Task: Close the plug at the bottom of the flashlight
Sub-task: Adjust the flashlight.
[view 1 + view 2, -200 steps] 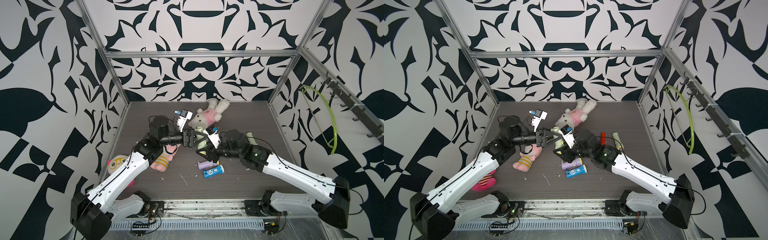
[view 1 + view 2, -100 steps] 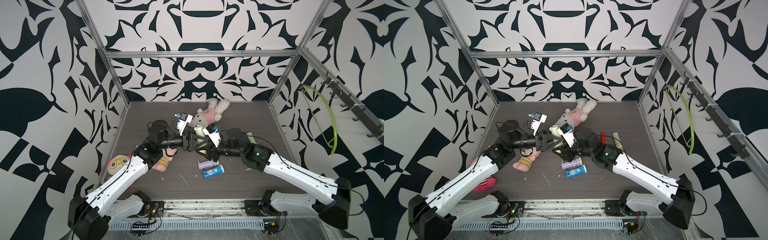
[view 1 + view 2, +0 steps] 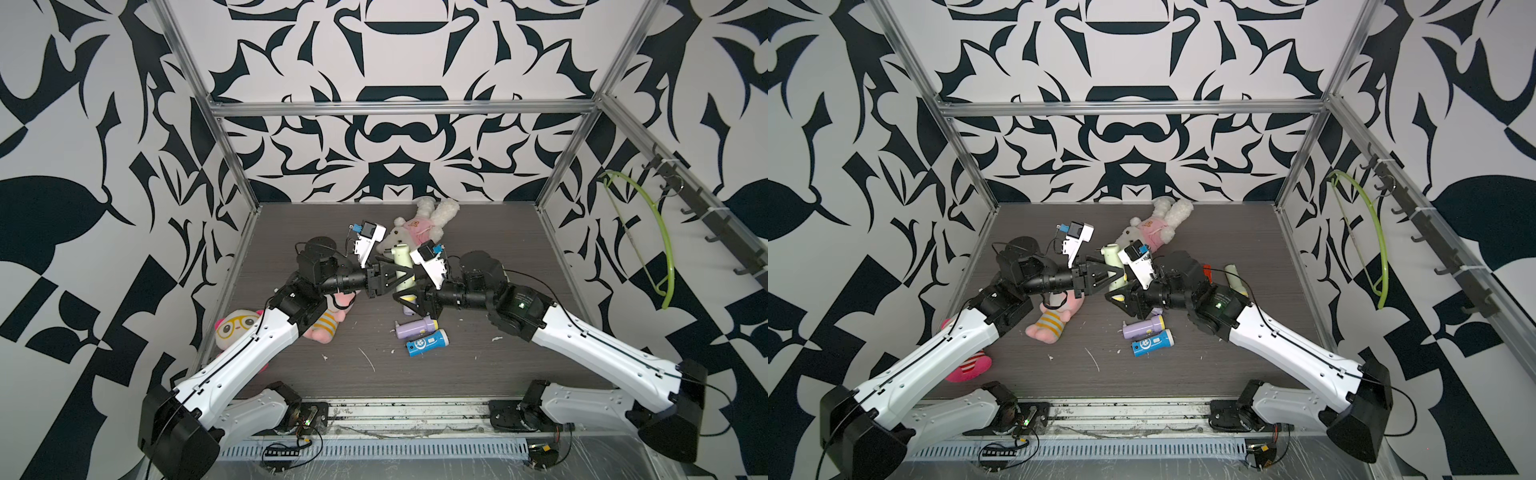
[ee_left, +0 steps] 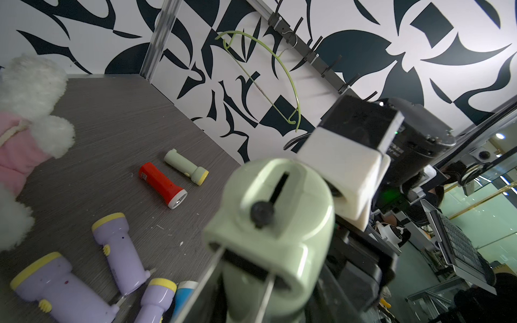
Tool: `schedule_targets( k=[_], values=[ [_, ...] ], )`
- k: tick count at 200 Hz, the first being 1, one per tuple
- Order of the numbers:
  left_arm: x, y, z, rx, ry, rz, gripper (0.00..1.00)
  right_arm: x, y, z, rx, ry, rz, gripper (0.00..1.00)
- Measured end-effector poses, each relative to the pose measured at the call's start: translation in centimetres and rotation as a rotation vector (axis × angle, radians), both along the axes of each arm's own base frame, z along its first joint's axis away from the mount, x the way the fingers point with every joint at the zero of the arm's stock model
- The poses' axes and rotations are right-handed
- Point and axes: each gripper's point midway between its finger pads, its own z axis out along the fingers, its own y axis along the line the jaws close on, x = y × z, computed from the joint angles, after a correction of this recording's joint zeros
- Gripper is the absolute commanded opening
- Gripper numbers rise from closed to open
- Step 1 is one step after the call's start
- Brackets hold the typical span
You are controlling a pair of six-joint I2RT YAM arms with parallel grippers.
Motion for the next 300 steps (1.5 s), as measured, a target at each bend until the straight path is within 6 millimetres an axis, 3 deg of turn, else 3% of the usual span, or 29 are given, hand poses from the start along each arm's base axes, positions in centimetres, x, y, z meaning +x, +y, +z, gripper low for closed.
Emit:
schedule_targets(
  k=[21,33,46,53,73,85,146,168,183,199,229,254,269,300],
  values=[
    [0.1,0.0,0.2,-0.005,-0.010,0.005,0.17,0.0,0.0,0.2,0.001,-0.001,-0.001,0.01],
    [0.1,-0.1,0.3,-0.008,-0.022,0.009,0.15,0.1,0.0,0.2,0.001,-0.004,-0.003,0.19],
    [0.2,-0.1,0.5,-0.009,-0.040,0.021,0.12,0.2,0.0,0.4,0.000,-0.010,-0.006,0.51],
    [0.3,-0.1,0.6,-0.009,-0.050,0.030,0.10,0.2,0.0,0.4,0.000,-0.012,-0.007,0.64],
    [0.7,0.3,0.8,-0.005,-0.099,0.080,0.07,0.6,0.2,0.6,-0.009,-0.026,-0.009,0.78],
    [1.0,0.6,0.6,0.003,-0.138,0.118,0.00,0.8,0.4,0.4,-0.020,-0.026,-0.010,0.79],
    [3.0,2.2,-3.7,0.117,-0.471,0.267,0.00,0.1,-1.4,-0.6,-0.066,0.007,-0.040,0.77],
    [3.6,2.0,-4.9,0.175,-0.566,0.260,0.00,-0.5,-2.9,0.1,-0.070,0.002,-0.068,0.53],
    [3.5,1.8,-5.3,0.199,-0.610,0.240,0.00,-0.3,-4.1,0.4,-0.087,0.018,-0.100,0.26],
    [3.2,1.6,-5.6,0.210,-0.649,0.207,0.00,1.2,-5.5,1.1,-0.101,0.057,-0.163,0.00],
    [2.6,1.5,-6.6,0.248,-0.688,0.161,0.00,5.0,-7.2,2.7,-0.091,0.137,-0.235,0.00],
    [2.5,1.7,-7.4,0.289,-0.701,0.150,0.00,6.9,-6.8,3.5,-0.108,0.202,-0.231,0.36],
    [2.6,2.0,-7.5,0.311,-0.717,0.159,0.00,7.5,-5.8,3.9,-0.109,0.241,-0.208,0.44],
    [3.0,2.6,-7.5,0.353,-0.757,0.192,0.00,7.5,-4.2,4.1,-0.113,0.300,-0.164,0.49]
  ],
)
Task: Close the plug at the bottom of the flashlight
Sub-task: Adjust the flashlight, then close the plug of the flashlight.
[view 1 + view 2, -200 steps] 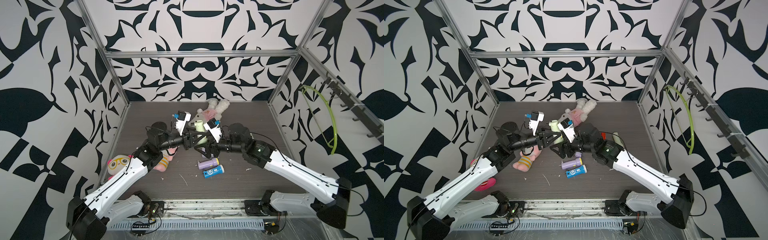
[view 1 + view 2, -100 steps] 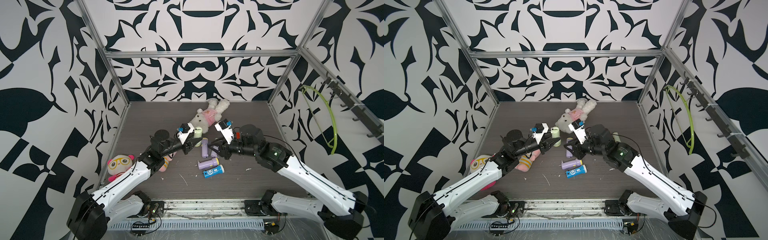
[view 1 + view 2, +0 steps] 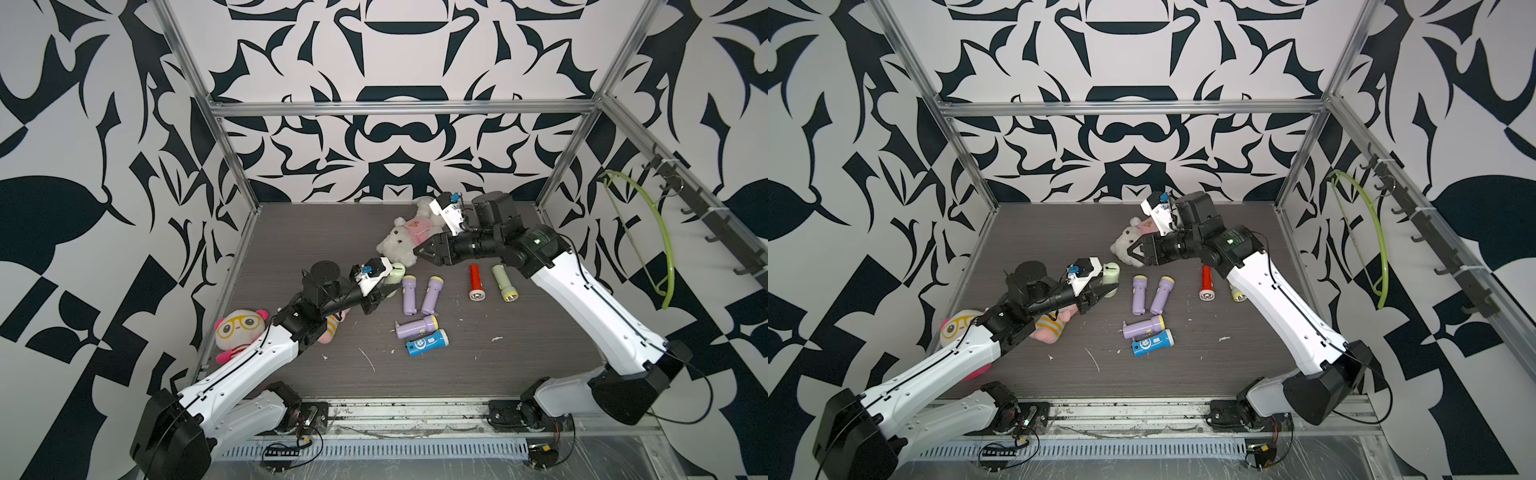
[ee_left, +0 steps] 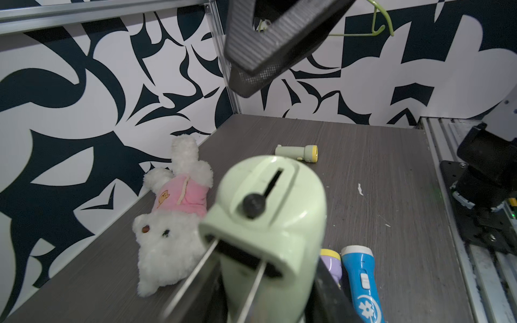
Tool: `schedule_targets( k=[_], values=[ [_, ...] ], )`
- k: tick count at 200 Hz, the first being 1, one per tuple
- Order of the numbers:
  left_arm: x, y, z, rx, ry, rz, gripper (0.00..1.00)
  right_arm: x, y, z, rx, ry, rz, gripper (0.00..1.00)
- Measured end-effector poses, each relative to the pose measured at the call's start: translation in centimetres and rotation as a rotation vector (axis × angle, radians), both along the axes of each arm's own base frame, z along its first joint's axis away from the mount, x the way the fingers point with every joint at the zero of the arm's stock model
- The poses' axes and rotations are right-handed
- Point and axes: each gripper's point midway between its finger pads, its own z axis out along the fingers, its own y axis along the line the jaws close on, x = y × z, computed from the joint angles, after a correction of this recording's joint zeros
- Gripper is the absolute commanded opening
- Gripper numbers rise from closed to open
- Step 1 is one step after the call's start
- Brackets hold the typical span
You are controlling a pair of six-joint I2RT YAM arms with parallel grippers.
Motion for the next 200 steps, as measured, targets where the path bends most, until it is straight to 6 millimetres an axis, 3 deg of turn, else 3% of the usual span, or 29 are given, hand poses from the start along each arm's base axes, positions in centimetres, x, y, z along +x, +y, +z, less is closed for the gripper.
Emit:
schedule_targets(
  k=[48,72,135,200],
  values=[
    [0.4,0.4,-0.7,0.050,-0.025,0.028,0.00,-2.1,3.0,-0.2,-0.042,0.045,0.075,0.50],
    [0.5,0.5,-0.7,0.056,-0.034,0.034,0.00,-2.8,3.6,-0.6,-0.069,0.070,0.087,0.50],
    [0.6,0.5,-0.4,0.063,-0.029,0.036,0.00,-2.5,4.0,-2.1,-0.141,0.083,0.060,0.49],
    [0.6,0.5,-0.6,0.068,-0.024,0.036,0.00,-2.0,4.6,-1.8,-0.129,0.097,0.047,0.46]
  ],
)
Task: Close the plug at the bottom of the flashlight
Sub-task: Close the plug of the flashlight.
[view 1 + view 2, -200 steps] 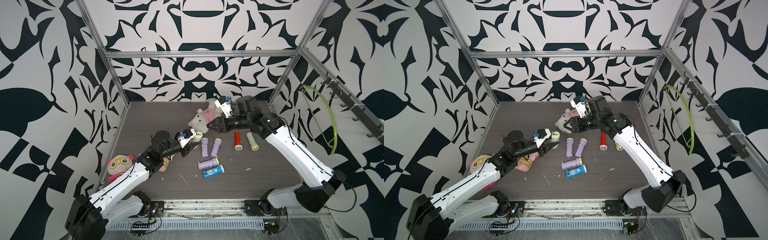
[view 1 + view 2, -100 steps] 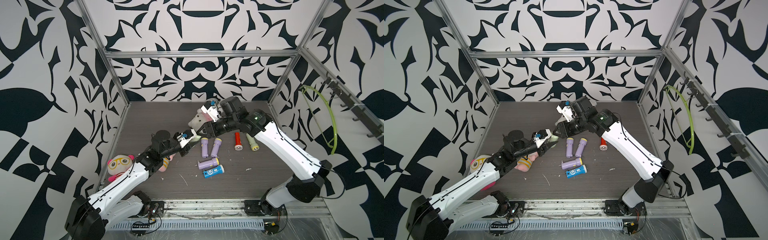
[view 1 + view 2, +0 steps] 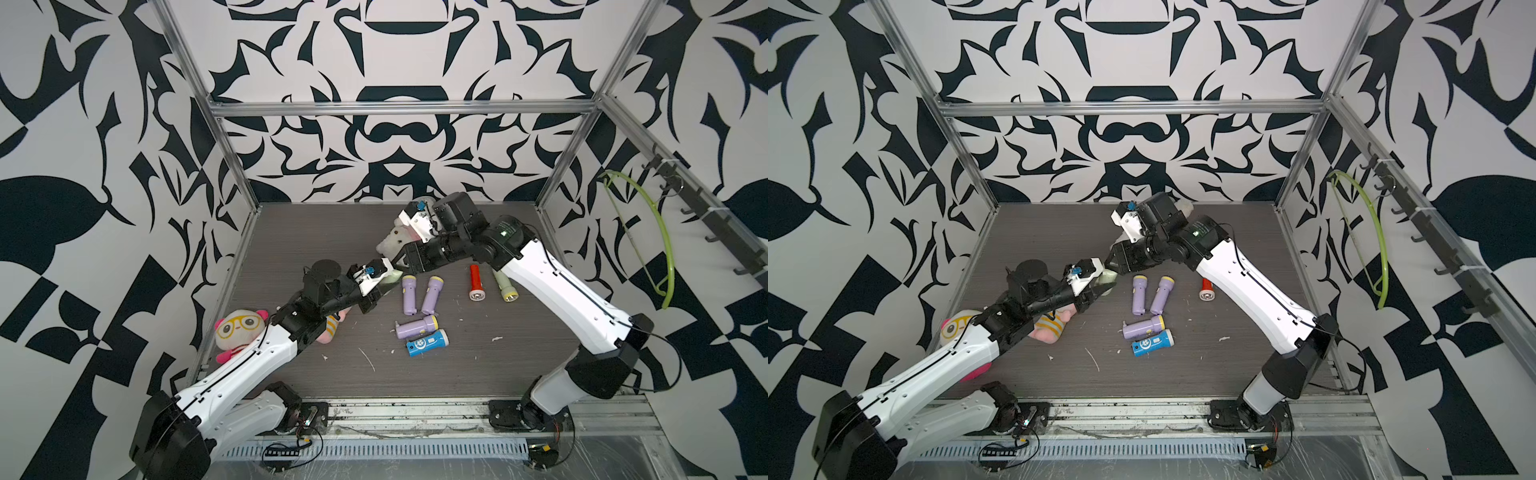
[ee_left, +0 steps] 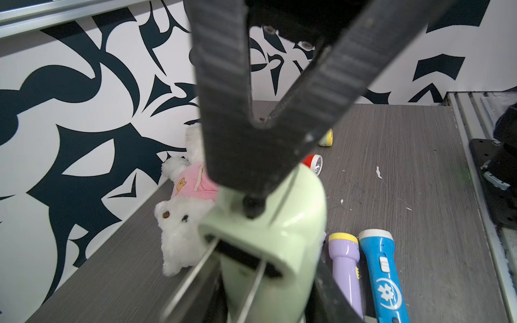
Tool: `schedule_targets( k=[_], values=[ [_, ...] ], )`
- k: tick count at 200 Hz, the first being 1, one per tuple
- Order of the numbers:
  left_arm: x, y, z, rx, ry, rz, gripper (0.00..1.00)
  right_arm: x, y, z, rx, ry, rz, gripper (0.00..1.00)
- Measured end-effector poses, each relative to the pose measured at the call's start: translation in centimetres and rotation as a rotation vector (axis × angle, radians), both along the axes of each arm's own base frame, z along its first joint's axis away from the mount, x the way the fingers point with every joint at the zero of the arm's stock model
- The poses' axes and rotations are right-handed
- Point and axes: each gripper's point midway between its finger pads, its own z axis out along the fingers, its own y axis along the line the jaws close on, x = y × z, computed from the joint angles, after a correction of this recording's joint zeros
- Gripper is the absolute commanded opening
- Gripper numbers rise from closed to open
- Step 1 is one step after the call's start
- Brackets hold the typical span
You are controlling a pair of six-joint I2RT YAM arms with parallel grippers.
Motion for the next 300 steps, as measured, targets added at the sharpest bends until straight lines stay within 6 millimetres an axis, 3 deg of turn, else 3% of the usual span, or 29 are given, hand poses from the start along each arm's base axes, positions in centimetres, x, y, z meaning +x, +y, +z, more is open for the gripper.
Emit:
schedule_targets(
  k=[126,180,248,300],
  values=[
    [0.0,0.0,-0.2,0.006,0.003,0.000,0.00,-0.1,0.3,-0.3,0.008,0.032,-0.001,0.46],
    [0.1,0.0,-0.4,0.010,0.008,0.004,0.00,-0.1,0.4,-0.8,0.005,0.041,-0.001,0.40],
    [0.3,0.2,-0.9,0.026,0.022,0.020,0.00,-0.1,0.1,-1.3,0.008,0.026,-0.006,0.19],
    [0.4,0.4,-0.9,0.026,0.024,0.031,0.00,-0.2,-0.4,-1.4,0.003,0.020,-0.015,0.10]
  ],
)
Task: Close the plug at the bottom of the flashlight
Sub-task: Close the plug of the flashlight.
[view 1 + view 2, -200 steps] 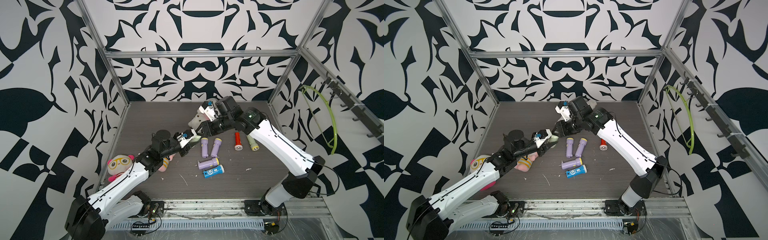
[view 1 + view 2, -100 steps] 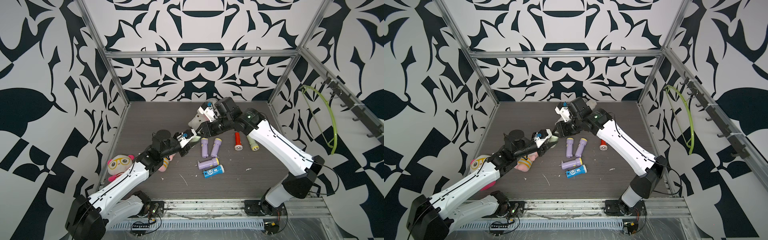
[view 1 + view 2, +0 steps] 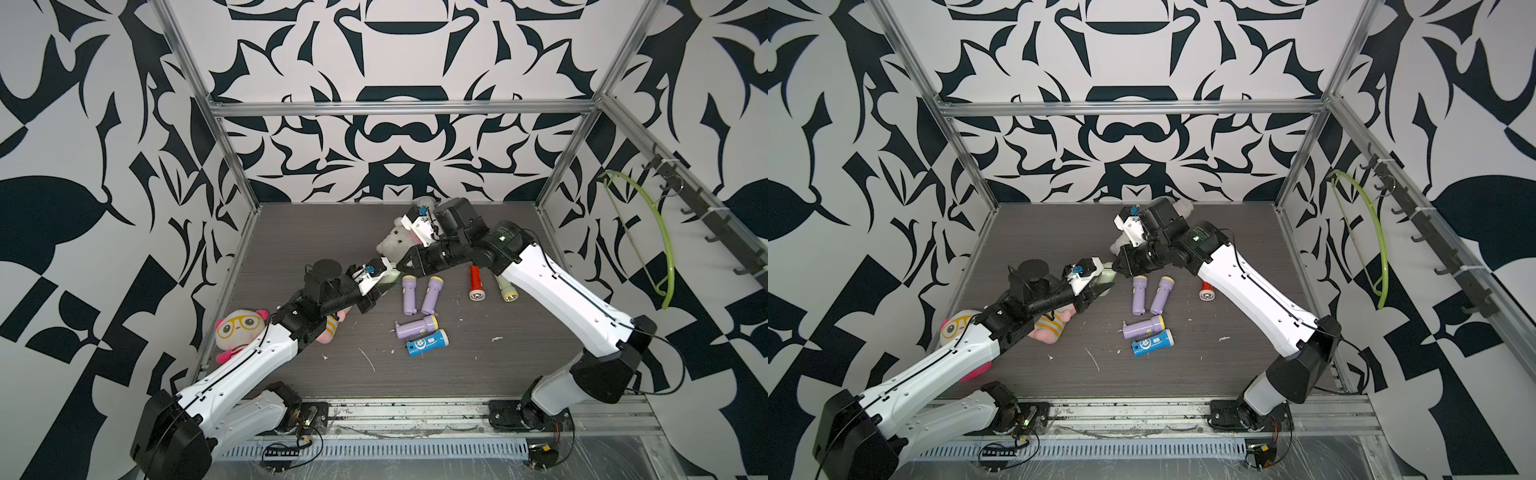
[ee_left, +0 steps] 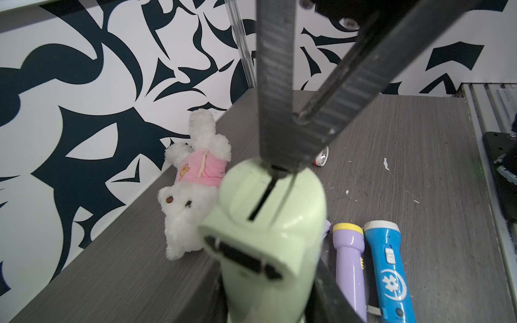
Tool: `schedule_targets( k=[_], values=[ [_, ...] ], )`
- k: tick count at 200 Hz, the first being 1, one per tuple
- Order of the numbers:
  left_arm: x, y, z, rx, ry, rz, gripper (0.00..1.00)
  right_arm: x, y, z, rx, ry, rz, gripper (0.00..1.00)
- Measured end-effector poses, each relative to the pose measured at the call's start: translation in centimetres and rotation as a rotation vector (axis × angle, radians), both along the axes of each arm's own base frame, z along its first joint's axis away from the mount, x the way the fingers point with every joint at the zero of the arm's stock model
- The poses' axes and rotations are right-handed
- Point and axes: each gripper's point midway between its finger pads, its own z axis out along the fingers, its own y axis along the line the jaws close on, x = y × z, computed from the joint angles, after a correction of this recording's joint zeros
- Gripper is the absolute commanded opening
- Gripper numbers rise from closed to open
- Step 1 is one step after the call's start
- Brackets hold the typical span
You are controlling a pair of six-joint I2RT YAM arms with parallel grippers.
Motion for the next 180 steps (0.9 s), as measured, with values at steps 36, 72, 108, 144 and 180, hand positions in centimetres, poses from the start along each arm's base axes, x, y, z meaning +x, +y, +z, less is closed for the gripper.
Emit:
schedule_targets(
  k=[36,72,108,144,180],
  values=[
    [0.0,0.0,0.1,-0.002,-0.001,0.000,0.00,0.0,-0.2,0.0,0.004,-0.011,-0.006,0.00],
    [0.0,0.0,0.7,-0.024,-0.013,0.003,0.00,0.0,-1.4,-0.6,-0.016,-0.007,-0.031,0.00],
    [0.0,-0.1,2.0,-0.072,-0.013,0.008,0.00,0.5,-4.5,-1.9,-0.091,-0.041,-0.111,0.07],
    [0.3,-0.6,4.1,-0.153,0.057,0.018,0.00,0.3,-8.5,-1.7,-0.162,-0.152,-0.209,0.38],
    [1.5,-2.0,7.7,-0.285,0.185,0.024,0.00,0.2,-10.7,-3.0,-0.232,-0.212,-0.253,0.48]
  ],
)
